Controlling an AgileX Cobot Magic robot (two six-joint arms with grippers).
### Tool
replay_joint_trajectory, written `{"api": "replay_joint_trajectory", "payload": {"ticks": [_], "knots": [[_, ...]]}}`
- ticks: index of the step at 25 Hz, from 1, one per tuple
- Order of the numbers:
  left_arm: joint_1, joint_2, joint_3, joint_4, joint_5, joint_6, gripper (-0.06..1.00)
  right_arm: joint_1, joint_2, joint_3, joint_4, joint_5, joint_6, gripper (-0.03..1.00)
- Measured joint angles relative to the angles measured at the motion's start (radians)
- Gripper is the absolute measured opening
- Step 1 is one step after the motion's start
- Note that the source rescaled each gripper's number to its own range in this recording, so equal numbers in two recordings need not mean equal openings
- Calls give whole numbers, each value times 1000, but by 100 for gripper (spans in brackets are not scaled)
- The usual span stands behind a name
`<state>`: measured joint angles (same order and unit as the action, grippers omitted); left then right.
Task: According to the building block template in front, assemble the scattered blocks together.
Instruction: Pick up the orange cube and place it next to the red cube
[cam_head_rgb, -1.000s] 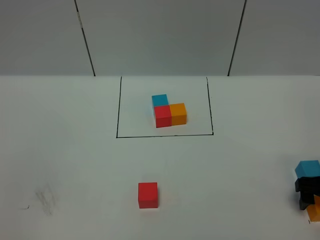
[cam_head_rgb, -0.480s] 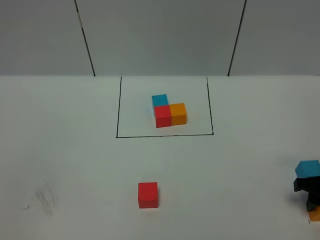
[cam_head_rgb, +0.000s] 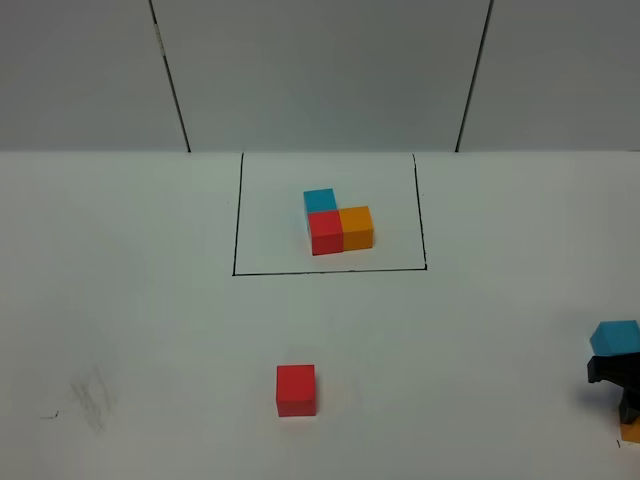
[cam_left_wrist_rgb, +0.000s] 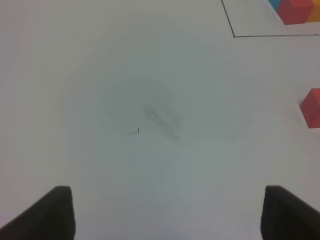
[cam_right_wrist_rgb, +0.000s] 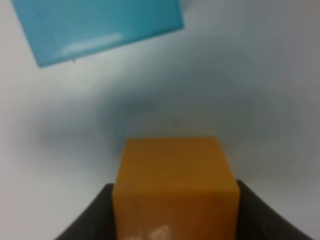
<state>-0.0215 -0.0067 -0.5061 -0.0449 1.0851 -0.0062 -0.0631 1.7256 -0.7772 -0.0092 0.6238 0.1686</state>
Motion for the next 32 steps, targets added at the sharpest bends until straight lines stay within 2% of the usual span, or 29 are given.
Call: {"api": "replay_joint_trajectory", "payload": {"ticks": [4,7,11,15,19,22,32], "knots": [[0,0,0,0,0,0,93,0,-33,1,9,54,-31,22],[0,0,0,0,0,0,93,0,-113,1,50,130,-111,22],[0,0,0,0,0,0,93,37,-228,1,136,189,-283,22],[0,0,0,0,0,0,93,143,-287,-15,170,248,-514,22],[0,0,0,0,0,0,93,250,-282,-71,134,289,-705,22],[0,0,0,0,0,0,93,317,-260,-138,78,292,-793,22],[0,0,0,0,-1,0,93,535,-9,-415,-79,345,-917,22]]}}
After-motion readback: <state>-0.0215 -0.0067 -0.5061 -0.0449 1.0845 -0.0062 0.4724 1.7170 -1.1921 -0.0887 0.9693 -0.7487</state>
